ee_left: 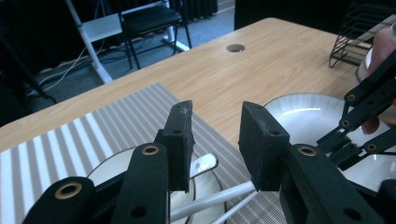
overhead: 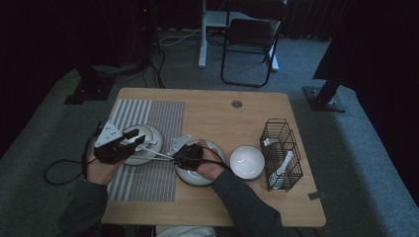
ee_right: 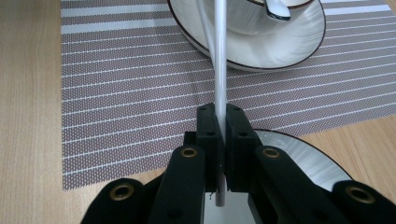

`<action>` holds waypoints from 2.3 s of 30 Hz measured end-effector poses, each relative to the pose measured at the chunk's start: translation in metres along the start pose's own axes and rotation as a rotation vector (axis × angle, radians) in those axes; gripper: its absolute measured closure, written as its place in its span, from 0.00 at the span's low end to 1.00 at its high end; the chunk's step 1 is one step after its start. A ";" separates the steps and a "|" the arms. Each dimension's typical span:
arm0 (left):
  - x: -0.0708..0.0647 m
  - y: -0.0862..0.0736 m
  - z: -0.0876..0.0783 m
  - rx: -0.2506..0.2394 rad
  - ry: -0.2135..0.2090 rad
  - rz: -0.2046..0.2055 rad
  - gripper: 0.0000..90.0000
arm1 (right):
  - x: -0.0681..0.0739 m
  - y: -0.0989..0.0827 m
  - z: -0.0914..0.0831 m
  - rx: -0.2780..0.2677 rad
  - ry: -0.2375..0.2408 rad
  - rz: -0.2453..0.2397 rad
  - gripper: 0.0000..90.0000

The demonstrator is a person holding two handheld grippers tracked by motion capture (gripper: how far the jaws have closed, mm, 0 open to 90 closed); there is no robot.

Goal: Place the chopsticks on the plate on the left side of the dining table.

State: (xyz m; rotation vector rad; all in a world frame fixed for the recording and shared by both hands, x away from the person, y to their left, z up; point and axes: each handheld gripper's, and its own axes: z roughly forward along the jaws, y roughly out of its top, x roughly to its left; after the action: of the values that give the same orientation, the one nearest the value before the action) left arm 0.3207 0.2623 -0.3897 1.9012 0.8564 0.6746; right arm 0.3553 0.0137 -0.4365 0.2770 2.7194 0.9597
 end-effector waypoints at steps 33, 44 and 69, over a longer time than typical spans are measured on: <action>0.009 -0.018 -0.011 0.018 0.041 -0.052 0.72 | 0.010 0.023 0.064 0.081 0.059 -0.102 0.96; 0.009 -0.020 -0.012 0.019 0.041 -0.057 0.72 | 0.009 0.028 0.074 0.113 0.064 -0.130 0.96; 0.015 -0.042 -0.017 0.043 0.068 -0.108 0.72 | -0.002 0.022 0.071 0.086 0.008 -0.057 0.89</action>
State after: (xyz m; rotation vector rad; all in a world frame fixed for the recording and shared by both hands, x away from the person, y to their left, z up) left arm 0.3049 0.2975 -0.4185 1.8640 1.0166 0.6633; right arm 0.3800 0.0720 -0.4757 0.2098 2.7646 0.8312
